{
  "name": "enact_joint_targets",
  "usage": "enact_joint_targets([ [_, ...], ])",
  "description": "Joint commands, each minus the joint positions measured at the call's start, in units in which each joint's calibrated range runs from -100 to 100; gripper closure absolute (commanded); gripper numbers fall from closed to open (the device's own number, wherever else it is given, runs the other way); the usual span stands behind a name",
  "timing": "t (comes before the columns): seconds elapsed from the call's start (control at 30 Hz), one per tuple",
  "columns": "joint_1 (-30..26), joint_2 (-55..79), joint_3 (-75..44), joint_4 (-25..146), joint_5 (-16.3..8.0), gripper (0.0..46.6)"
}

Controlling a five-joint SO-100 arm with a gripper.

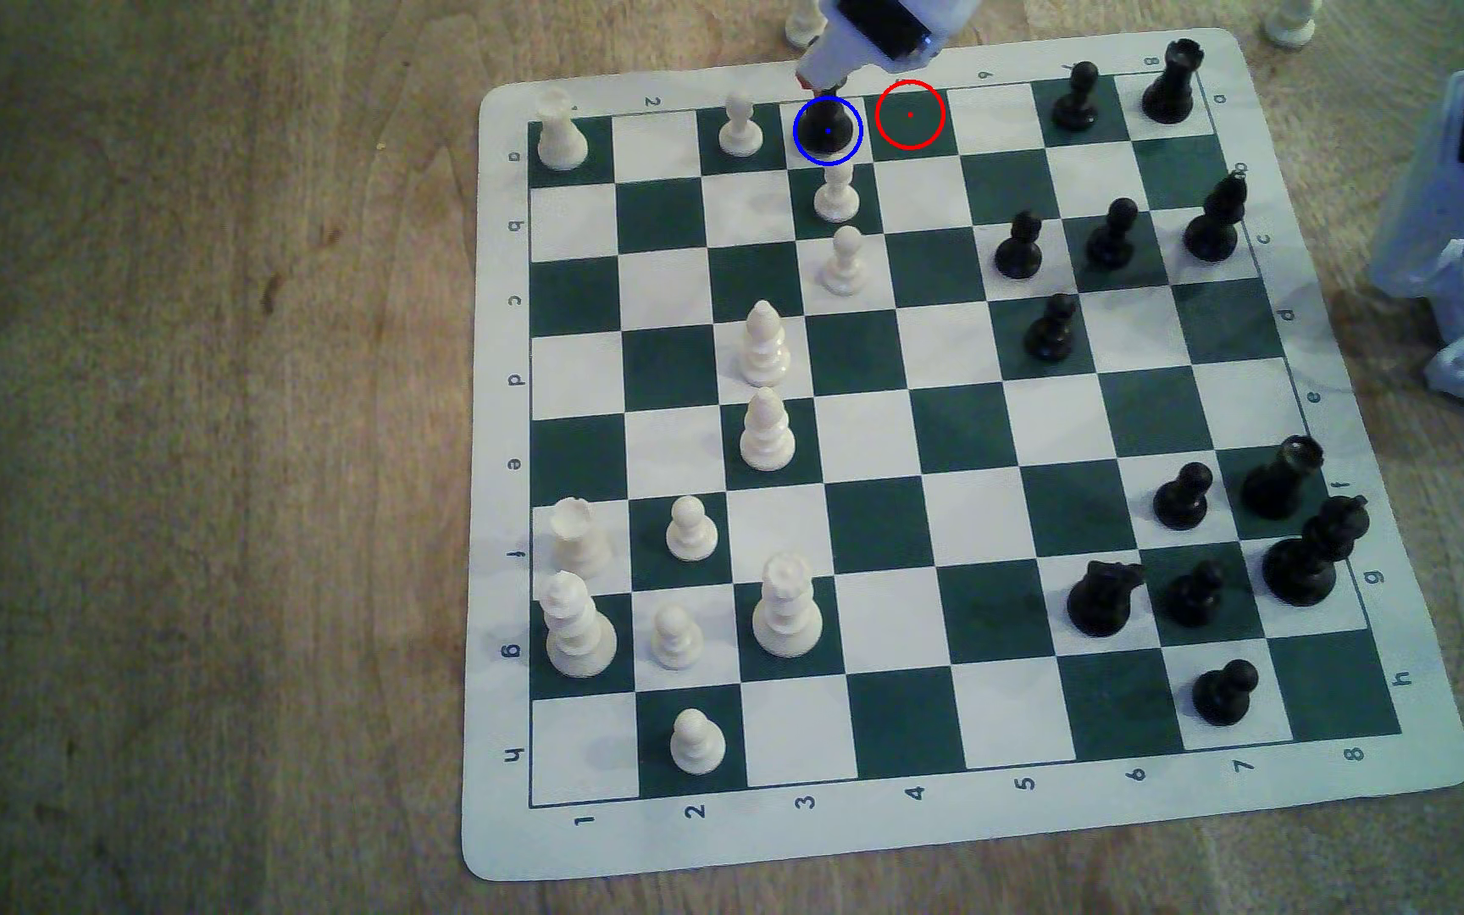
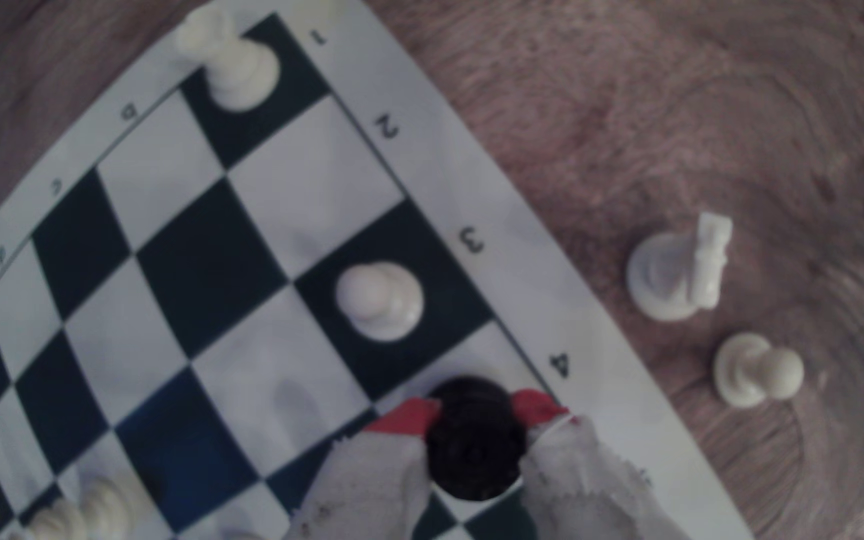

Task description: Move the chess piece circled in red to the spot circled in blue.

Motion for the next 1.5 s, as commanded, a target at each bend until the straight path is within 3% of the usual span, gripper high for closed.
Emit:
enact_joint_targets([
  [0.0,0.5,-2.7,-2.4,-0.3,0.3,31.6],
  [0.07,0.8,-3.5,-1.6,-1.0,0.2,27.5],
  [0.2,1.1,-4.3,-1.0,-1.2,0.4,24.7],
  [0.43,1.8,-8.0,-0.2,0.3,0.8,23.9],
  [0.67,-0.9,-21.3,0.1,13.1,1.3,24.4],
  [0.9,-3.2,-39.1,11.8,22.8,2.0,23.3],
  [1.0,-3.7,-51.2,27.8,23.9,2.2,27.2],
  [1.07,-4.3,-57.4,38.0,20.2,2.2,35.7],
  [1.1,-4.9,-62.9,45.2,15.9,1.6,43.8],
  [1.13,-5.2,-66.3,48.7,13.2,1.4,46.0],
  [1.23,-9.3,-80.5,60.9,4.1,-0.2,46.4],
  [1.37,-12.1,-99.0,71.8,-9.3,-0.6,46.4],
  [1.47,-11.0,-99.0,72.0,-21.2,0.1,46.4],
])
